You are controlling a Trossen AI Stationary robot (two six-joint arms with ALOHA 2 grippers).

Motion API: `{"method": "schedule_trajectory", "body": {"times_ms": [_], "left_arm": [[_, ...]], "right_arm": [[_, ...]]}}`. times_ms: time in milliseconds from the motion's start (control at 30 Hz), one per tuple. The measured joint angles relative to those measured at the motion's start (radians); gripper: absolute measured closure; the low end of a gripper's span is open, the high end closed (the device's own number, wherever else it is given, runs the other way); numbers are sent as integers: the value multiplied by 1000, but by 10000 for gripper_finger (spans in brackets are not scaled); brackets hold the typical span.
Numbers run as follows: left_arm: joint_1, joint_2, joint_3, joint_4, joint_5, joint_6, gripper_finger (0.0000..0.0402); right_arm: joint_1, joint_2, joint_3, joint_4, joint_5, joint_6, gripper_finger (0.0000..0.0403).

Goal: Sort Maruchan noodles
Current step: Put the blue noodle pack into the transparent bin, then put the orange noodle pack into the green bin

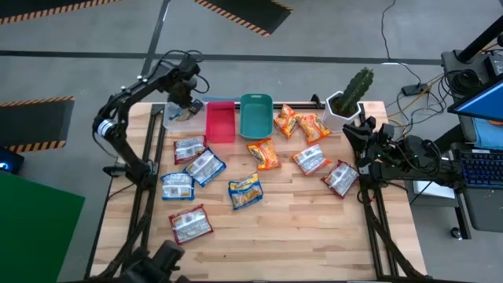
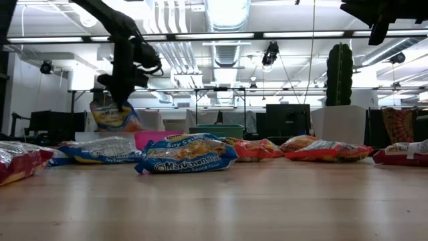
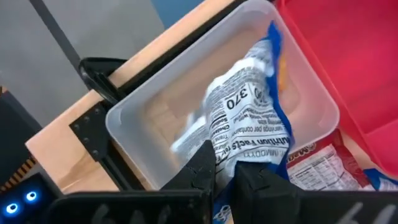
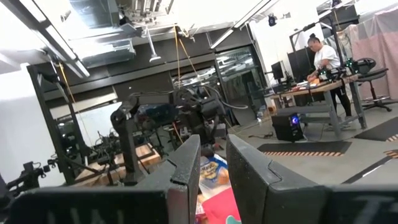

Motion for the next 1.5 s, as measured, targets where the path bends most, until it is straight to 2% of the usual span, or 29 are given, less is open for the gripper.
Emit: {"method": "schedule_trajectory", "body": {"times_ms": [300, 700, 1067, 1233, 1500], "left_arm": [[-11, 76, 3, -19, 31, 32, 397], [-59, 74, 2, -41, 31, 189, 390], [-88, 74, 1, -49, 31, 190, 386], [-96, 74, 0, -52, 32, 167, 368], [-101, 74, 1, -50, 31, 141, 313]], "right_arm": [[0, 0, 0, 0, 0, -12, 335], [0, 0, 0, 3, 1, -11, 335], [0, 0, 0, 4, 1, -11, 335], [0, 0, 0, 4, 1, -11, 335], [0, -1, 3, 4, 1, -8, 335]]}}
